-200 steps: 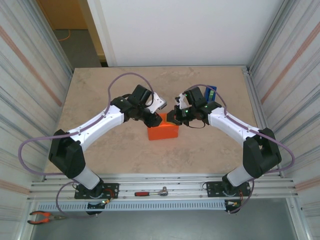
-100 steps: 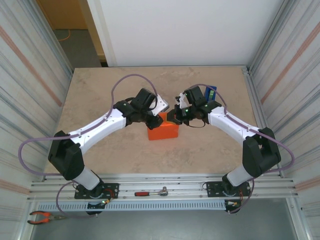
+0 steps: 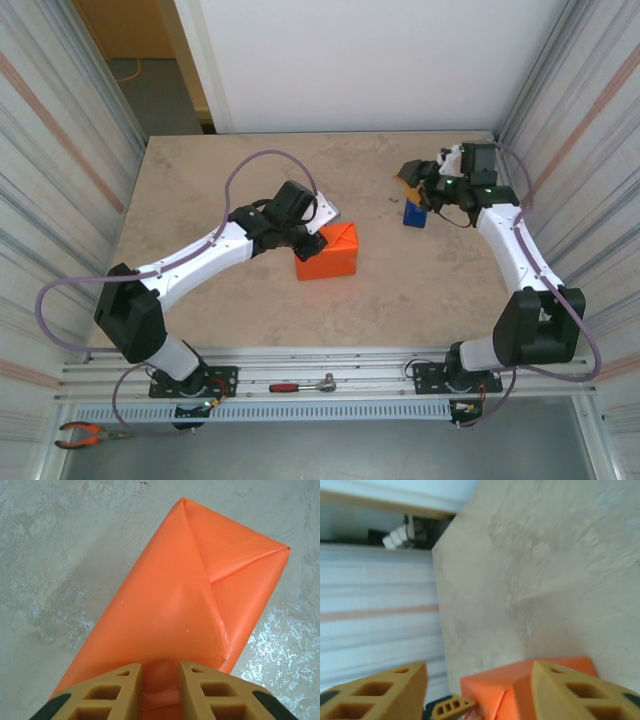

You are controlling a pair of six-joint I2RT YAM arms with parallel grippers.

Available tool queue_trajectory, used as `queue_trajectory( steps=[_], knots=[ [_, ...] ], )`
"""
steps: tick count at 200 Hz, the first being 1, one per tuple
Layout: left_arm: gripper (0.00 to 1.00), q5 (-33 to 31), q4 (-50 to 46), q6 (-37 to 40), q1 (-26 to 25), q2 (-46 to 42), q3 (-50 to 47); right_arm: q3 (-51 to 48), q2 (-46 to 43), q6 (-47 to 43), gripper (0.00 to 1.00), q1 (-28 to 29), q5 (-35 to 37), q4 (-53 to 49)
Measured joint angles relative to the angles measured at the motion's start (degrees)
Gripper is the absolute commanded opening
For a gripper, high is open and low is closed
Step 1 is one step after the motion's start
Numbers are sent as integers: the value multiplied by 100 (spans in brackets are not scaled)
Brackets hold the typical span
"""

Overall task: Wrap the gift box in paper
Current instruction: Fold the wrapping paper for the gift box, then tear off the tape with the cutter.

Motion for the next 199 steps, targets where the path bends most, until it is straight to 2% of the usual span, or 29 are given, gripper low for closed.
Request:
queue_trajectory(
  steps=[58, 85, 115, 199],
  knots=[
    [26, 2, 59, 0, -7, -35, -55, -212, 710, 17, 65, -986, 114, 133],
    [26, 0, 105, 0, -7, -44, -83, -212, 1252, -37, 59, -1217, 125, 313],
    [26, 2, 129, 0, -7, -44, -96, -212, 1759, -131, 51, -1370, 72, 544],
    [26, 2, 166, 0, -4, -44, -114, -201, 2581, -282, 38, -1388, -258, 918]
  ],
)
